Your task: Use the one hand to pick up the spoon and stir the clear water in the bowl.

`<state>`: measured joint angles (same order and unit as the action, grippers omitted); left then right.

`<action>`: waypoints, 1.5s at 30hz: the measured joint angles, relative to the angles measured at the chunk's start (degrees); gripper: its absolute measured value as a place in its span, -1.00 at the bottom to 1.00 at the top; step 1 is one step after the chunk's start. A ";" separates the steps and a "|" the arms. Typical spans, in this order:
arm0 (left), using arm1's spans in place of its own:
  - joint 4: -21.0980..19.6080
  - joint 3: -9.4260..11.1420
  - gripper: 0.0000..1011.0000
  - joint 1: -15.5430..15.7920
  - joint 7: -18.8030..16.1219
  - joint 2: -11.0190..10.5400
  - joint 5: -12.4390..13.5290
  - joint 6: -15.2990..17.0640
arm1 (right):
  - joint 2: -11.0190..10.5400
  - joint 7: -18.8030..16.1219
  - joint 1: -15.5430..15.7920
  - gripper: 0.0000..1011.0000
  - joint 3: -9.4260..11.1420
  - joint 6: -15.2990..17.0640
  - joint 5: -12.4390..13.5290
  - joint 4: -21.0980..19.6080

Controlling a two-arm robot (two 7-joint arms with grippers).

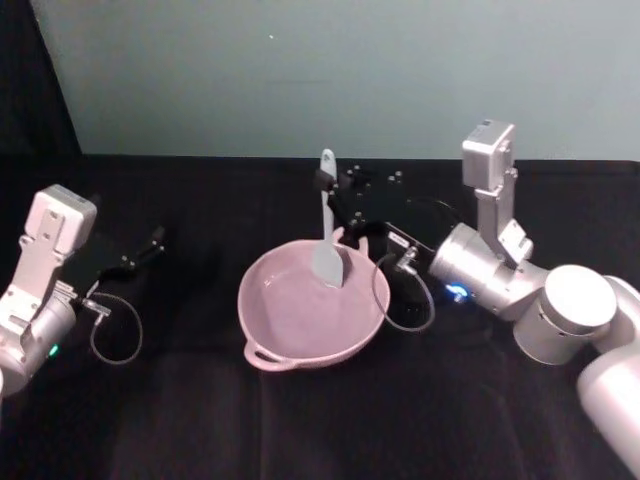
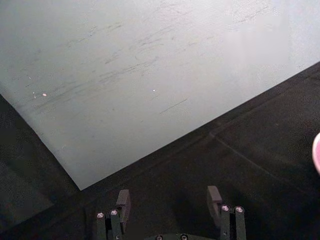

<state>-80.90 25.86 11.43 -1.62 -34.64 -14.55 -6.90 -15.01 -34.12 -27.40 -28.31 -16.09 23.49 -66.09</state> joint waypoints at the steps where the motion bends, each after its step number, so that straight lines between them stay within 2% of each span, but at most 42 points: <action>1: 0.00 0.00 1.00 0.00 0.00 0.00 0.00 0.00 | -0.32 -0.15 0.24 -0.77 0.20 0.14 -0.02 -0.43; 7: 0.00 0.00 1.00 0.00 0.00 0.00 0.00 0.00 | -3.37 -2.07 2.58 -0.77 1.22 2.98 0.99 -5.22; 12: 0.00 0.00 1.00 0.01 0.00 0.00 0.00 0.00 | -6.23 -4.32 4.92 -0.77 1.41 5.60 3.04 -10.25; 17: 0.00 0.00 1.00 0.00 0.00 0.00 0.00 0.00 | -8.25 -6.10 6.41 -0.77 0.70 8.08 5.09 -14.07; 22: 0.00 0.00 1.00 0.00 0.00 0.00 0.00 0.00 | -8.97 -7.05 6.82 -0.77 -0.54 9.86 6.40 -15.50; 29: 0.00 0.00 1.00 0.00 0.00 0.00 0.00 0.00 | -8.56 -7.49 6.59 -0.77 -2.72 11.60 7.71 -16.07; 36: 0.00 0.00 1.00 0.00 0.00 0.00 0.00 0.00 | -6.91 -7.22 5.25 -0.77 -4.48 11.80 8.31 -14.80; 40: 0.00 0.00 1.00 0.00 0.00 0.00 0.00 0.00 | -4.98 -5.96 3.98 -0.77 -5.27 10.27 7.88 -12.51; 45: 0.00 0.00 1.00 0.00 0.00 0.00 0.00 0.00 | -2.65 -4.21 2.48 -0.77 -5.70 7.91 6.02 -9.15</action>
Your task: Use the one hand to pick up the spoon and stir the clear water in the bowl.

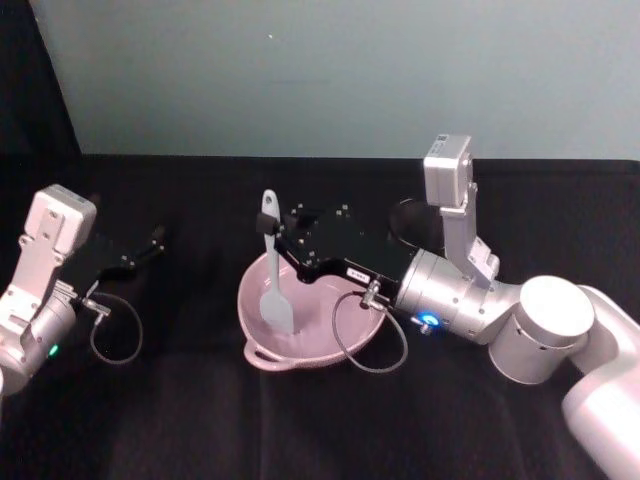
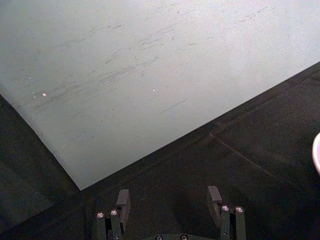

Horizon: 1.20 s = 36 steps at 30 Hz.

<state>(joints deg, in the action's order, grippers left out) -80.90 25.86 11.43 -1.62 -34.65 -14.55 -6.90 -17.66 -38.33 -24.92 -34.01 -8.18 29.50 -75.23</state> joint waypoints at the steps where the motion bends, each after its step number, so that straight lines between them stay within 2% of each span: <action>1: 0.00 0.00 1.00 0.00 0.00 0.00 0.00 0.00 | 0.80 0.59 -0.47 -0.77 0.02 -0.79 -0.56 1.31; 4: 0.00 0.00 1.00 0.00 0.00 0.00 0.00 0.00 | 2.00 1.48 -1.02 -0.77 0.15 -2.37 -1.58 3.21; 6: 0.00 0.00 1.00 0.00 0.00 0.00 0.00 0.00 | 3.40 2.87 -1.63 -0.77 0.69 -4.33 -2.90 5.51; 10: 0.00 0.00 1.00 0.00 0.00 0.00 0.00 0.00 | 4.77 4.63 -2.27 -0.77 1.68 -6.15 -4.25 7.98; 18: 0.00 0.00 1.00 0.00 0.00 0.00 0.00 0.00 | 5.36 6.29 -2.83 -0.77 3.96 -7.46 -5.53 9.95; 26: 0.00 0.00 1.00 0.00 0.00 0.00 0.00 0.00 | 3.53 6.16 -2.06 -0.77 5.99 -7.00 -5.97 8.85; 29: 0.00 0.00 1.00 0.00 0.00 0.00 0.00 0.00 | 1.74 4.91 -0.65 -0.77 6.76 -5.39 -5.70 6.24; 36: 0.00 0.00 1.00 0.00 0.00 0.00 0.00 0.00 | -1.83 1.79 2.58 -0.77 6.70 -2.74 -4.30 -0.19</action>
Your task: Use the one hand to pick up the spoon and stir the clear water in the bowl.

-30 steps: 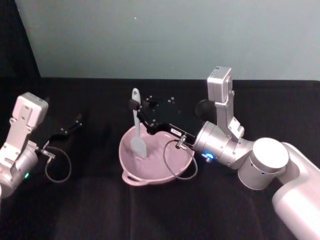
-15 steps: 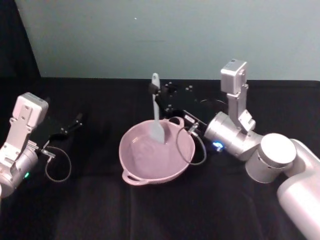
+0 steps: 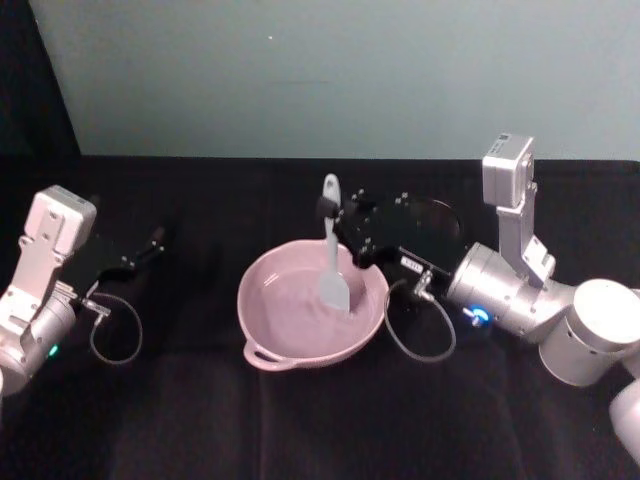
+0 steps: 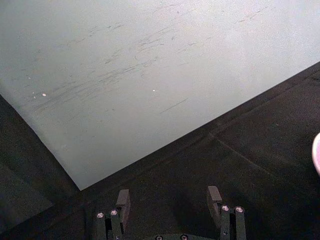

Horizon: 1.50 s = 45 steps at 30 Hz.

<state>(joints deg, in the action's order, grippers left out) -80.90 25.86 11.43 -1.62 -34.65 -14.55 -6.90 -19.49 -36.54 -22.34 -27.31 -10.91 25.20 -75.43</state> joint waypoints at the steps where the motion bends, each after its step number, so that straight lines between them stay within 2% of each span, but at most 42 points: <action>1: 0.00 0.00 1.00 0.00 0.00 0.00 0.00 0.00 | -0.71 -0.82 0.70 -0.77 -0.26 0.71 0.53 -1.49; 6: 0.00 0.00 1.00 0.00 0.00 0.00 0.00 0.00 | -2.02 -2.51 2.24 -0.77 -1.59 2.43 1.94 -4.95; 10: 0.00 0.00 1.00 0.00 0.00 0.00 0.00 0.00 | -1.79 -2.64 2.52 -0.77 -2.72 2.54 2.21 -5.62; 16: 0.00 0.00 1.00 0.00 0.00 0.00 0.00 0.00 | 0.61 -1.12 1.14 -0.77 -3.51 2.15 2.42 -3.52; 20: 0.00 0.00 1.00 0.00 0.00 0.00 0.00 0.00 | 2.72 0.07 -0.71 -0.77 -3.53 1.95 2.55 -0.38; 23: 0.00 0.00 1.00 0.00 0.00 0.00 0.00 0.00 | 4.73 1.39 -2.60 -0.77 -3.16 1.63 2.59 3.08; 27: 0.00 0.00 1.00 0.00 0.00 0.00 0.00 0.00 | 5.98 2.46 -3.92 -0.78 -2.54 0.99 2.23 5.71; 33: 0.00 0.00 1.00 0.00 0.00 0.00 0.00 0.00 | 6.69 3.43 -4.93 -0.77 -1.57 0.07 1.57 7.63; 39: 0.00 0.00 1.00 0.00 0.00 0.00 0.01 0.00 | 6.61 3.94 -4.89 -0.77 -0.61 0.03 1.18 7.59; 45: 0.00 0.00 1.00 0.00 0.00 0.00 0.00 0.00 | 5.77 4.02 -3.38 -0.77 0.74 1.81 2.64 4.38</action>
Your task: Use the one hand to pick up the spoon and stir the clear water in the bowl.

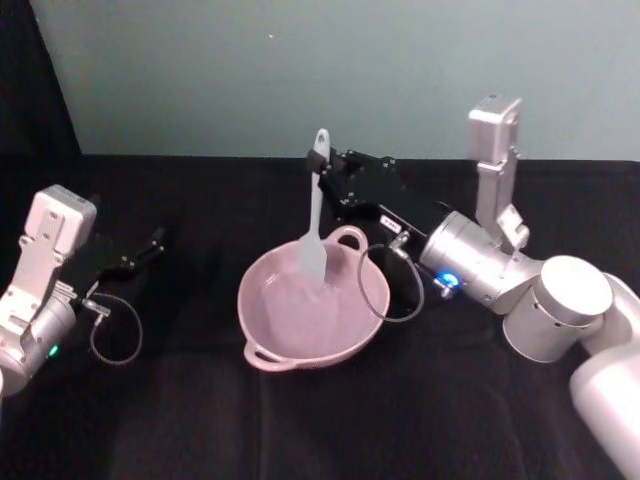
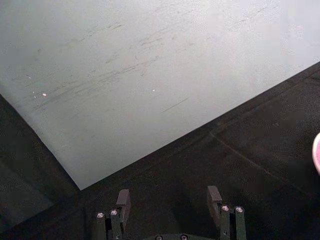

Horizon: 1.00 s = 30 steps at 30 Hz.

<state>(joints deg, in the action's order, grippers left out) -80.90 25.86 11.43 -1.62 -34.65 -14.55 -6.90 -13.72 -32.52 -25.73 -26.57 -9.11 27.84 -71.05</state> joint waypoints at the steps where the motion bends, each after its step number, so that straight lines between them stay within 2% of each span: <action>1: 0.00 0.00 1.00 0.00 0.00 0.00 0.00 0.00 | -0.21 -0.01 0.26 -0.77 0.20 0.33 0.38 -0.62; 8: 0.00 0.00 1.00 0.00 0.00 0.00 0.00 0.00 | -2.55 0.49 2.87 -0.77 1.75 5.00 4.01 -7.59; 14: 0.00 0.00 1.00 0.00 0.00 0.00 0.00 0.00 | -4.47 4.09 4.64 -0.77 3.03 9.67 6.34 -13.09; 16: 0.00 0.00 1.00 0.00 0.00 0.00 0.00 0.00 | -4.84 4.87 4.95 -0.77 3.45 10.87 7.13 -14.20; 23: 0.00 0.00 1.00 0.00 0.00 0.00 0.00 0.00 | -6.43 7.35 5.45 -0.77 5.37 16.69 12.29 -17.24; 30: 0.00 0.00 1.00 0.00 0.00 0.00 0.00 0.00 | -7.85 9.62 5.91 -0.77 6.67 19.85 15.51 -19.87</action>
<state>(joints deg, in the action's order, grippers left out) -80.90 25.86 11.43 -1.62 -34.65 -14.55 -6.91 -21.57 -22.90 -19.81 -19.90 10.74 43.35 -90.92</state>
